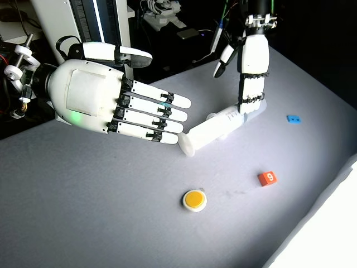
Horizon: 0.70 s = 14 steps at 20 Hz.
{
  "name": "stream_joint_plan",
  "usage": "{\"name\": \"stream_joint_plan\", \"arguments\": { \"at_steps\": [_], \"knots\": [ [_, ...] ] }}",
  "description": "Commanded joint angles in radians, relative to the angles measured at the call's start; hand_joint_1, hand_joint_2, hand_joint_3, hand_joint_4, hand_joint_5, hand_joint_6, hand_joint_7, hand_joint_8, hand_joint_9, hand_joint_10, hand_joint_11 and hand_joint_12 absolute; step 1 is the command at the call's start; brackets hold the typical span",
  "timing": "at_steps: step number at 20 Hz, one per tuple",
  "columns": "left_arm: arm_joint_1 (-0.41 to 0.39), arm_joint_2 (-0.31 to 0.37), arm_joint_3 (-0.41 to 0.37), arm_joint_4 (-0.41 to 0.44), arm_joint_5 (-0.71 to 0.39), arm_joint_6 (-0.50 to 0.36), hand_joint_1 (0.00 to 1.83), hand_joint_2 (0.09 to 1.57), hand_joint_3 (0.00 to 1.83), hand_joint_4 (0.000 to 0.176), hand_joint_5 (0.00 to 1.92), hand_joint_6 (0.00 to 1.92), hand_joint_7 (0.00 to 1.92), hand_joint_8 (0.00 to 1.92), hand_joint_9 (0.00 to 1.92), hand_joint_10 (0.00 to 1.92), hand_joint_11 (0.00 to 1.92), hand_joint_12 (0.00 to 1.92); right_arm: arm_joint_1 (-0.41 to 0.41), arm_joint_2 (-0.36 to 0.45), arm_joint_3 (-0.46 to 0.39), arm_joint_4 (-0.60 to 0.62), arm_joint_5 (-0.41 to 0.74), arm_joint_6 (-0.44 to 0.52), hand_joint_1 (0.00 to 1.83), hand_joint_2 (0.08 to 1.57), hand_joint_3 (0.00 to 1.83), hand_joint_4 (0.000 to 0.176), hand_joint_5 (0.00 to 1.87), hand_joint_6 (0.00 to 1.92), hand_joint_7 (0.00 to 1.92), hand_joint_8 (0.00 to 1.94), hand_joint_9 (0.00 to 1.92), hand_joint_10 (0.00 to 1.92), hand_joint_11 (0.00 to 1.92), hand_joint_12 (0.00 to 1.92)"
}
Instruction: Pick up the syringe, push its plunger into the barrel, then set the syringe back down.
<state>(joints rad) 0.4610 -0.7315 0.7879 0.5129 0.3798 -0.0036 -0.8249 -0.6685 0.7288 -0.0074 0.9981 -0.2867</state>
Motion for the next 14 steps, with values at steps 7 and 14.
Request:
{"name": "stream_joint_plan", "arguments": {
  "at_steps": [7,14],
  "knots": [
    [-0.01,-0.107,0.131,0.023,-0.015,-0.002,1.18,0.97,0.01,0.0,0.0,0.0,0.0,0.0,0.0,0.0,0.0,0.0,0.014,0.0,-0.001,0.009,0.142,0.005,0.0,1.25,0.0,0.0,0.21,0.0,0.19,0.0,0.16,0.0,0.0,0.34],
    [0.001,-0.157,0.165,0.003,0.023,-0.002,1.2,0.97,0.01,0.0,0.0,0.0,0.0,0.0,0.0,0.0,0.0,0.0,0.014,-0.003,-0.001,0.009,0.148,0.003,0.0,1.25,0.0,0.0,0.27,0.0,0.24,0.0,0.2,0.0,0.0,0.47]
  ]
}}
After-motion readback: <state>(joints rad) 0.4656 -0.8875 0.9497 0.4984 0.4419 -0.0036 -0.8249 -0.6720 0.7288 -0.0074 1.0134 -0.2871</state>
